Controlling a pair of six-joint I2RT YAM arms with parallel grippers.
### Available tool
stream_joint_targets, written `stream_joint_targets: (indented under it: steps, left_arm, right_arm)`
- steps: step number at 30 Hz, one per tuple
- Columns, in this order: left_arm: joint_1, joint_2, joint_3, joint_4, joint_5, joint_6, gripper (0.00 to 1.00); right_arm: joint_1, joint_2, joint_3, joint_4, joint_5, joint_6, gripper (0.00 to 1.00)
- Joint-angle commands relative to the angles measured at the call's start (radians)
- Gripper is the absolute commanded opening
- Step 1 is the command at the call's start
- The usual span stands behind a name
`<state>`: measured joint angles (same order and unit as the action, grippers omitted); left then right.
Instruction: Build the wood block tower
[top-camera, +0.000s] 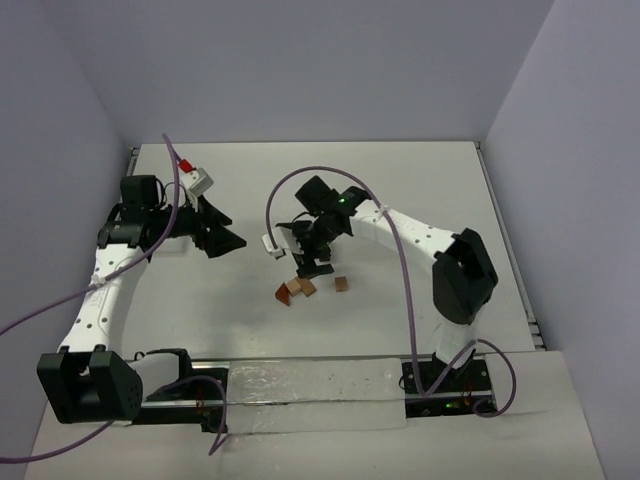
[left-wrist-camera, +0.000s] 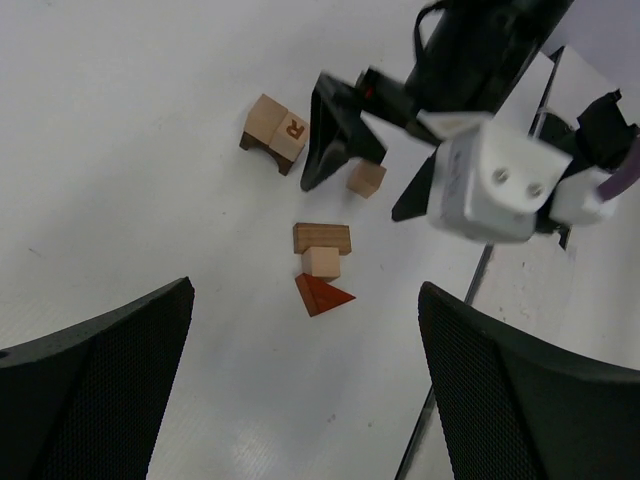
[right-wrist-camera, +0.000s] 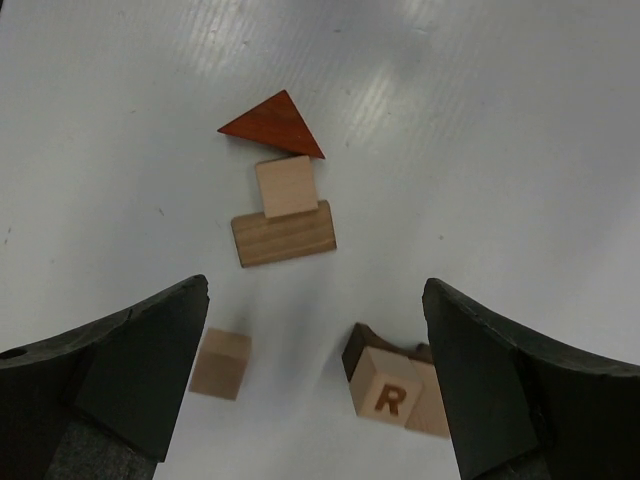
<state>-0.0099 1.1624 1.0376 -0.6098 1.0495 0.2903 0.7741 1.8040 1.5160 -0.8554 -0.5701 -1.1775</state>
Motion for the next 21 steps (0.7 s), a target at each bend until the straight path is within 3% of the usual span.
stream_joint_targets:
  steps: [1, 12, 21]
  left_arm:
    - [0.048, 0.033, 0.061, -0.009, 0.112, 0.038, 0.99]
    - [0.053, 0.081, 0.104, -0.060, 0.089, 0.100, 0.99]
    - [0.053, 0.086, 0.101, -0.064, 0.040, 0.124, 0.99]
  right_arm:
    - [0.023, 0.088, 0.071, -0.052, -0.010, -0.073, 0.94]
    - [0.056, 0.240, 0.103, -0.011, 0.079, -0.086, 0.92]
    - [0.059, 0.233, 0.001, 0.064, 0.095, -0.051, 0.91]
